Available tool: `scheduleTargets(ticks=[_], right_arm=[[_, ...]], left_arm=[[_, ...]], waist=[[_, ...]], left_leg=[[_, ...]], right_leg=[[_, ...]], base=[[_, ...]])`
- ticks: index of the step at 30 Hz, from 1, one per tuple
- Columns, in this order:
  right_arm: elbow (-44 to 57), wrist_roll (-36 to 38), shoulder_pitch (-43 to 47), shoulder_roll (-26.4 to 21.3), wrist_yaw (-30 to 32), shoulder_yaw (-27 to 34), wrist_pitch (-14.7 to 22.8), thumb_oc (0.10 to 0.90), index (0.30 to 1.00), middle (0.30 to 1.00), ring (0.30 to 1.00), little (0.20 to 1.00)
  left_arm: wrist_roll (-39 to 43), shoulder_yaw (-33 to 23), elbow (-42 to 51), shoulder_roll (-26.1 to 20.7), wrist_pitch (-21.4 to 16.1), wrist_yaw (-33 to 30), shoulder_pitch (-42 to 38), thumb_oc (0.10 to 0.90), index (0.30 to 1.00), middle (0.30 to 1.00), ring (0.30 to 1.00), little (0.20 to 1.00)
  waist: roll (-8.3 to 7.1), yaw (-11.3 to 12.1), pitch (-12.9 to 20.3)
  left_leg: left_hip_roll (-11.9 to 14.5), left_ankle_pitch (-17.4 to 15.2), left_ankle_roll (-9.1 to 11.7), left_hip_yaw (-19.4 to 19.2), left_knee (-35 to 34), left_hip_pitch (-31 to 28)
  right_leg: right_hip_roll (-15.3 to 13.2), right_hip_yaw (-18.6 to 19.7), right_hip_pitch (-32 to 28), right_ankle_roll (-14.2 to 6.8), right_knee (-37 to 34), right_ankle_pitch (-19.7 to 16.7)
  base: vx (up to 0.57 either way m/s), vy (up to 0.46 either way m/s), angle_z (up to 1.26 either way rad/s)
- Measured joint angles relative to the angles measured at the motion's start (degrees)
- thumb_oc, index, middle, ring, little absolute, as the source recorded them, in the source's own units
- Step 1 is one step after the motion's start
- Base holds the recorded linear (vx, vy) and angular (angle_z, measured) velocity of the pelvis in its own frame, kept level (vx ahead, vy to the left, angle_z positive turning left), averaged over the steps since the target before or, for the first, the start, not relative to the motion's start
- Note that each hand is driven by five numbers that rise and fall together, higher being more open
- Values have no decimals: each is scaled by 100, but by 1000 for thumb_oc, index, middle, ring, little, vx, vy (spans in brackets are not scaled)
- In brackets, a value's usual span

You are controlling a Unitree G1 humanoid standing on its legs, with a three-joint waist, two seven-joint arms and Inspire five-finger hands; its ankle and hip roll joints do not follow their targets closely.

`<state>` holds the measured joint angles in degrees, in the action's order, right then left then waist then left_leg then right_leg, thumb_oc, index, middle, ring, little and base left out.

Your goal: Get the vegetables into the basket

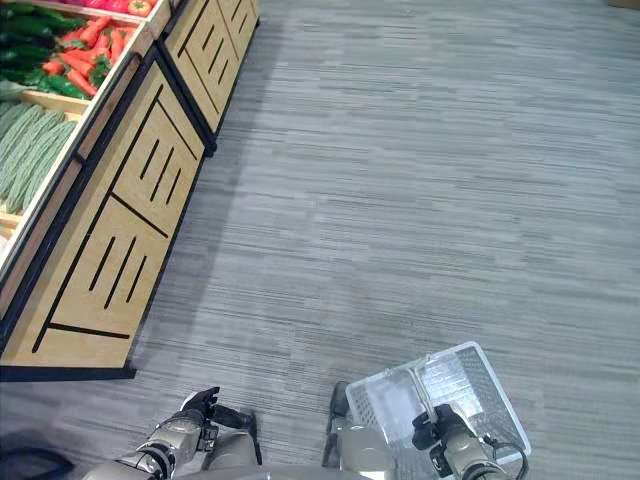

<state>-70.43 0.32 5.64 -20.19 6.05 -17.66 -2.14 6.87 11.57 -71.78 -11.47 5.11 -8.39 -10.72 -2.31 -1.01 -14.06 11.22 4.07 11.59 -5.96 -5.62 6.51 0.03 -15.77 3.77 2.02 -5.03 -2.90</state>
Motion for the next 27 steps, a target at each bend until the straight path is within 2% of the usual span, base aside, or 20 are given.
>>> scheduleTargets(ticks=[2,3,4,5,6,7,8,9,10,12,13,15,19,21,23,24,25,27], right_arm=[[-113,0,69,11,16,-9,-10,400,300,300,300,300],[-121,-9,84,2,22,-23,-26,400,300,300,300,300],[-94,-72,117,0,35,-65,4,400,300,300,300,300],[-75,-73,59,-24,35,-68,-7,400,300,300,300,300],[-81,-74,-83,-28,55,-69,-43,400,300,300,300,300],[35,-74,-132,-9,61,-7,-92,400,300,300,300,300],[71,-70,-127,16,74,-23,-114,400,300,300,300,300],[159,-66,-134,40,68,-65,-114,400,300,300,300,300],[200,-57,-39,44,102,-53,-99,400,300,300,300,300],[209,-62,74,67,79,-56,-92,400,300,300,300,300],[229,-62,116,121,50,-59,-85,400,300,300,300,300],[249,-139,202,211,42,-70,-33,400,300,300,300,300],[232,-221,290,209,20,-64,14,400,300,300,300,300],[227,-216,283,251,3,-68,17,400,300,300,300,300],[260,-215,329,246,9,-71,36,400,300,300,300,300],[302,-215,334,241,16,-70,57,400,300,300,300,300],[381,-215,304,228,20,-73,62,400,300,300,300,300],[446,-203,258,265,-13,-96,50,400,300,300,300,300]], left_arm=[[-6,20,89,-30,-78,0,-86,900,1000,1000,1000,1000],[-8,15,190,-38,-83,0,-100,900,1000,1000,1000,1000],[-14,-36,196,-23,-90,3,32,900,1000,1000,1000,1000],[-15,-30,149,29,-87,4,18,900,1000,1000,1000,1000],[-16,-28,115,60,-89,4,0,900,1000,1000,1000,1000],[-14,-30,78,47,-79,-6,9,900,1000,1000,1000,1000],[-4,-38,46,35,-71,-7,-7,900,1000,1000,1000,1000],[-11,12,25,-45,-62,-12,-93,900,1000,1000,1000,1000],[-11,19,24,-273,-65,-66,-122,900,1000,1000,1000,1000],[-12,22,27,-446,-59,-117,-122,900,1000,1000,1000,1000],[-12,23,44,-584,-43,-127,-114,900,1000,1000,1000,1000],[-17,5,35,-713,5,-135,19,900,1000,1000,1000,1000],[-16,4,1,-530,26,-92,151,900,1000,1000,1000,1000],[-16,12,6,-440,18,-94,153,900,1000,1000,1000,1000],[-23,27,-1,-442,12,-96,140,900,1000,1000,1000,1000],[-23,31,11,-449,16,-95,95,900,1000,1000,1000,1000],[-21,76,-6,-451,28,-97,53,900,1000,1000,1000,1000],[-12,130,-56,-479,57,-98,15,900,1000,1000,1000,1000]], waist=[[-34,121,-23],[-32,183,-46],[34,139,-8],[128,72,44],[160,27,80],[86,53,55],[65,142,48],[42,153,32],[0,191,15],[-63,314,-17],[-120,427,-22],[-212,474,-41],[-262,459,-56],[-281,450,-57],[-272,423,-55],[-268,396,-76],[-281,380,-73],[-313,198,-90]], left_leg=[[120,387,102,85,1,463],[145,462,11,59,42,466],[-26,480,-119,66,89,273],[-157,522,-324,57,242,342],[-379,498,-593,-5,254,277],[-628,436,-875,-256,142,160],[-830,370,-1038,-474,127,151],[-1060,305,-1169,-518,117,154],[-1246,206,-1310,-510,106,125],[-1302,168,-1339,-550,59,72],[-1336,159,-1349,-572,61,59],[-1347,134,-1356,-626,59,-3],[-1262,-33,-1345,-738,50,-182],[-1209,-67,-1390,-713,45,-227],[-1154,-84,-1430,-657,23,-258],[-1149,-73,-1512,-606,42,-309],[-1163,-56,-1577,-552,51,-317],[-1273,-51,-1649,-282,49,-316]], right_leg=[[85,143,-49,-92,-30,57],[135,336,-133,-103,-24,46],[60,772,-331,-228,-14,66],[-33,871,-358,-311,4,46],[-192,931,-363,-473,50,83],[-533,1059,-156,-658,405,217],[-750,1182,101,-680,713,258],[-993,1174,206,-728,878,277],[-1188,1183,282,-948,1010,238],[-1250,1175,294,-1199,981,124],[-1282,1170,247,-1244,877,101],[-1235,1084,131,-1259,787,84],[-1183,1098,117,-1264,975,92],[-1138,1164,246,-1263,1350,89],[-1095,1300,745,-1264,2245,89],[-1099,1353,1124,-1309,2854,178],[-1095,1416,1280,-1362,3078,442],[-1073,1674,1453,-1400,1900,410]], base=[[258,255,-43],[254,310,-158],[193,395,-167],[151,378,-137],[120,412,-53],[58,237,-60],[73,229,-55],[120,250,-30],[103,198,2],[73,121,-5],[95,147,-15],[88,141,-20],[43,96,-20],[78,159,-3],[160,81,-9],[191,17,-8],[230,-18,34],[293,-23,63]])
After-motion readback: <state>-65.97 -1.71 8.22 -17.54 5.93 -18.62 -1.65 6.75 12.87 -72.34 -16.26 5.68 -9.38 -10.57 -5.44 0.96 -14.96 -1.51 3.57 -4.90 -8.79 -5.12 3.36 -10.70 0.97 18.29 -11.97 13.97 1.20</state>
